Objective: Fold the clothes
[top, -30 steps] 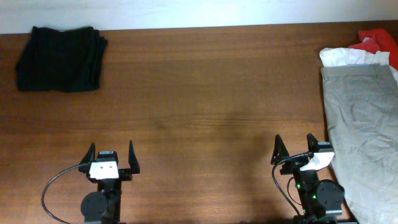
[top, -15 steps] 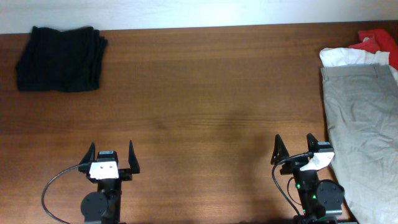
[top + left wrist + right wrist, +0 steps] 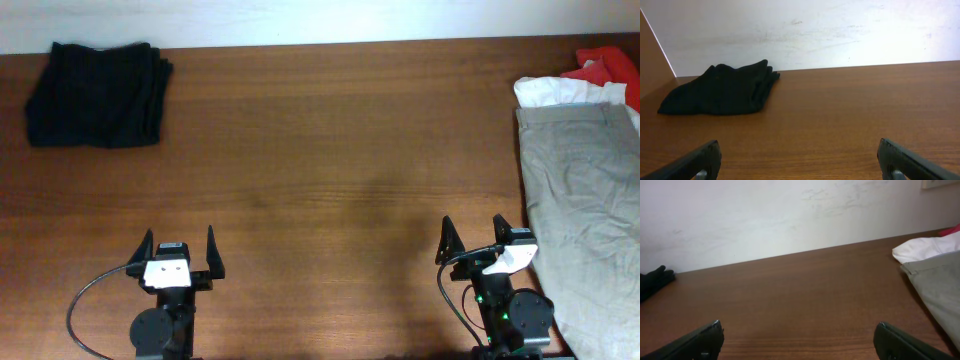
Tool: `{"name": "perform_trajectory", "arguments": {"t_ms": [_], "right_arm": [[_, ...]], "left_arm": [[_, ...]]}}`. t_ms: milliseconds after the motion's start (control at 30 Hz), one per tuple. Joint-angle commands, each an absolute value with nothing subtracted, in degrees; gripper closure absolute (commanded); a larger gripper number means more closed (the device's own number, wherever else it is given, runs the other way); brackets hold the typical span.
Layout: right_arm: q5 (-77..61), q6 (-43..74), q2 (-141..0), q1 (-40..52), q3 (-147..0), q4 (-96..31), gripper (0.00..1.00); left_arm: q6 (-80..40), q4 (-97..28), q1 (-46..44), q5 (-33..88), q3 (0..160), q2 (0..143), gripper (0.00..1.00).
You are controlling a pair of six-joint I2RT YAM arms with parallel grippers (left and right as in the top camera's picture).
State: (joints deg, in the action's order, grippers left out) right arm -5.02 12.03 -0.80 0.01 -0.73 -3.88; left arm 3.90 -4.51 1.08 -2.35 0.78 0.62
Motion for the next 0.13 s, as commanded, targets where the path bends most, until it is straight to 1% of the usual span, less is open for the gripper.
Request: {"name": "perform_trajectory", "arguments": {"t_ms": [0,100], "right_arm": [[-4.49,12.47,-0.19,0.43,-0.32,-4.08,0.01],[-4.49,12.47,-0.19,0.43,-0.32,-4.08,0.01]], "left_arm": [[4.82,-4.58,0.75,-1.91,0.49,0.34,0.01],[4.82,-4.58,0.75,-1.91,0.49,0.34,0.00]]}}
